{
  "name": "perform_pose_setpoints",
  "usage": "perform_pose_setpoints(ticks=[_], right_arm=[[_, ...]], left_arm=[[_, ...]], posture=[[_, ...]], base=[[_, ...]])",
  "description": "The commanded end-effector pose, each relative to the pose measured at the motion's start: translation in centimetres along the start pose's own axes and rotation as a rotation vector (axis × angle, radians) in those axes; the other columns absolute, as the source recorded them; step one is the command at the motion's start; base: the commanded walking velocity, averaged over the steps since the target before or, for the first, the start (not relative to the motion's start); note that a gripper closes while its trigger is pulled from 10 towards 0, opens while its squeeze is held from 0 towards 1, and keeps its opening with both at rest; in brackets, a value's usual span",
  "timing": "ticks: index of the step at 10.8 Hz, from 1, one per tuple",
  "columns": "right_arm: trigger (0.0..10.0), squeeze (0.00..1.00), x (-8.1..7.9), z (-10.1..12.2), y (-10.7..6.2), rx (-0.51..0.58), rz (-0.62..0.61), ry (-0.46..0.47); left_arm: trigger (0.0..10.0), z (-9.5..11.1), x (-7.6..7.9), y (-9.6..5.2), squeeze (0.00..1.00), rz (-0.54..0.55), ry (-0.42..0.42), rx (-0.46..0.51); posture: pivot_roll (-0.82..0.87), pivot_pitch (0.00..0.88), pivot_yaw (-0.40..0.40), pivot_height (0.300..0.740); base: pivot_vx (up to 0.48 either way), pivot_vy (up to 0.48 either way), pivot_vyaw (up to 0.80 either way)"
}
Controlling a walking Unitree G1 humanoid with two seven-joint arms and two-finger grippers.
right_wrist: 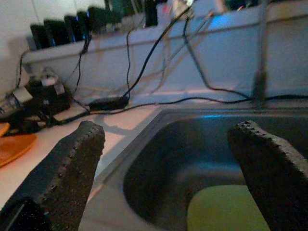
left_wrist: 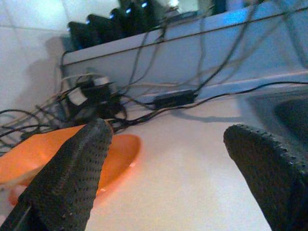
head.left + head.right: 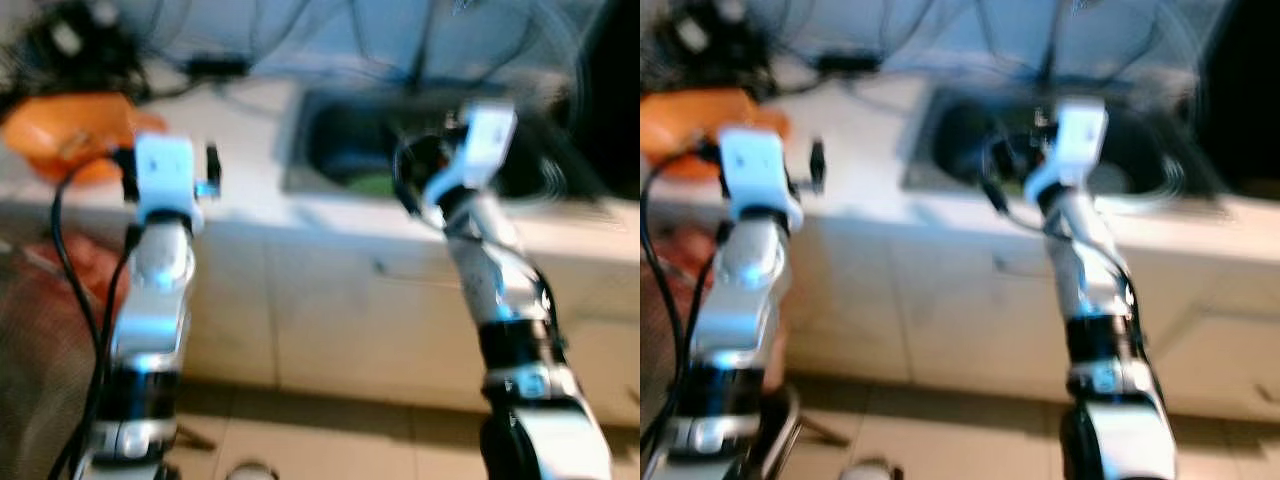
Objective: Kitchen organization
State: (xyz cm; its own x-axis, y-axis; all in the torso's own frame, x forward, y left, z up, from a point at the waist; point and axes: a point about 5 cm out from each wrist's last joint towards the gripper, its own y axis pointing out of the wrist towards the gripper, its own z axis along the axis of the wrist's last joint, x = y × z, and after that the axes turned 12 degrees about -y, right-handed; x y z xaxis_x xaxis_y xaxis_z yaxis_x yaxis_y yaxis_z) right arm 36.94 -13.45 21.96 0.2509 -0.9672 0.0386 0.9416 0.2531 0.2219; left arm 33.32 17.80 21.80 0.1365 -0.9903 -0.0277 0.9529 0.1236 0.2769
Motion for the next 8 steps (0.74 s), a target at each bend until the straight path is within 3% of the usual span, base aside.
perform_pose_setpoints(ticks=[1,4,8], right_arm=[[10.0,0.0,-0.7,0.6,0.4,0.018,0.025,-0.002],[10.0,0.0,-0.6,0.9,0.5,0.03,0.029,-0.028],[10.0,0.0,-0.7,0.9,0.5,0.03,0.038,-0.033]], left_arm=[[10.0,0.4,-0.5,0.1,0.0,0.023,0.002,0.011],[10.0,1.8,-0.8,0.1,0.0,0.052,-0.012,0.081],[10.0,2.2,-1.1,-0.2,0.0,0.102,0.004,0.112]], posture=[[0.07,0.081,-0.05,0.74],[0.07,0.078,-0.052,0.74],[0.07,0.079,-0.054,0.74]], base=[[0.454,0.0,0.0],[0.434,0.0,0.0],[0.0,0.0,0.0]])
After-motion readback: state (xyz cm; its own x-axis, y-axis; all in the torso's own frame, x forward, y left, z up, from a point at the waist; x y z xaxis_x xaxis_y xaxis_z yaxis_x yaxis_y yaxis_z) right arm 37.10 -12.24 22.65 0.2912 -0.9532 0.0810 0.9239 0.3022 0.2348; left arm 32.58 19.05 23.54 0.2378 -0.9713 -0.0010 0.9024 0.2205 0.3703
